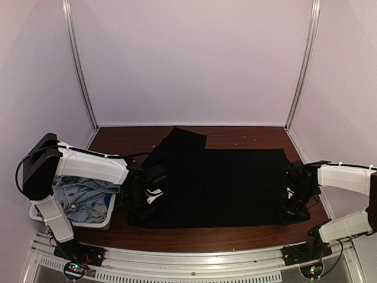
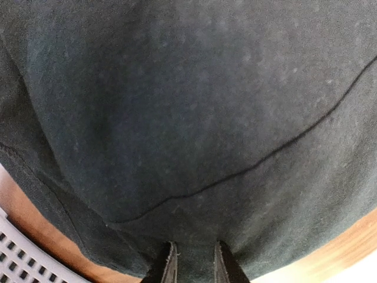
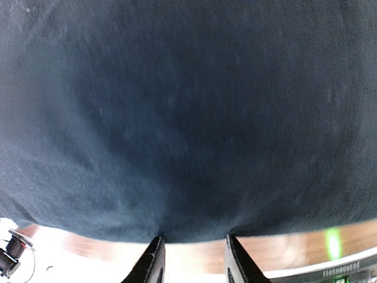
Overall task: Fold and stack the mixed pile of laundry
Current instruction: Move the 1/3-folded T-shirt to the center of the board, then pick up the 1/3-folded T-shirt from the center of the board.
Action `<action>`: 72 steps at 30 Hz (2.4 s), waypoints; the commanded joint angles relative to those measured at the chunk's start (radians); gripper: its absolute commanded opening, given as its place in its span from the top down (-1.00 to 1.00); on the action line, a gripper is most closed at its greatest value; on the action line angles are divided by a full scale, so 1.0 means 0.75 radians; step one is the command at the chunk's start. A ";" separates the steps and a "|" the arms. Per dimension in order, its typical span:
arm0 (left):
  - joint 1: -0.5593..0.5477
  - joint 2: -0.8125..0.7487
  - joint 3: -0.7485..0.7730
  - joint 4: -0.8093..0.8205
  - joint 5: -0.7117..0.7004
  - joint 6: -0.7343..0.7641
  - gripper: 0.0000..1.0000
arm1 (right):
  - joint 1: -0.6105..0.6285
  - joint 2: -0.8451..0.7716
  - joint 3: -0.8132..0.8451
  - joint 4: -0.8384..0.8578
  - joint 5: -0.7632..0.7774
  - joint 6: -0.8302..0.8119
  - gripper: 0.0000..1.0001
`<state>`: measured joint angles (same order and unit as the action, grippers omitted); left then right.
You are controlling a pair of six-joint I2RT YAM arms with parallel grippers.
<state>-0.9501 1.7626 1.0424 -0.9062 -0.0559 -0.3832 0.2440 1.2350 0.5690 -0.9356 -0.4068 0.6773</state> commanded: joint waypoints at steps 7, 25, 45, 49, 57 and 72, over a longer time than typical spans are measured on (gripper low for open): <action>-0.023 -0.032 -0.130 -0.130 -0.020 -0.075 0.49 | 0.011 -0.170 0.144 -0.170 -0.013 0.032 0.33; 0.349 0.025 0.705 -0.003 0.259 -0.013 -0.34 | -0.241 0.309 0.930 0.130 0.062 -0.476 -0.54; 0.729 0.702 1.429 -0.020 0.401 0.071 -0.37 | -0.519 1.280 1.661 0.231 0.139 -0.755 -0.16; 0.741 0.715 1.419 -0.016 0.399 0.068 -0.36 | -0.520 1.375 1.739 0.190 0.190 -0.757 -0.07; 0.750 0.748 1.431 -0.011 0.405 0.067 -0.36 | -0.522 1.503 1.820 0.162 0.266 -0.744 0.18; 0.784 0.884 1.556 -0.011 0.360 0.060 -0.38 | -0.487 1.537 1.792 0.162 0.210 -0.763 0.48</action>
<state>-0.3729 2.3772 2.1536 -0.9226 0.2279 -0.3454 -0.1387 2.3684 1.9549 -0.7902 -0.2310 0.1108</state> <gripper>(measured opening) 0.687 0.262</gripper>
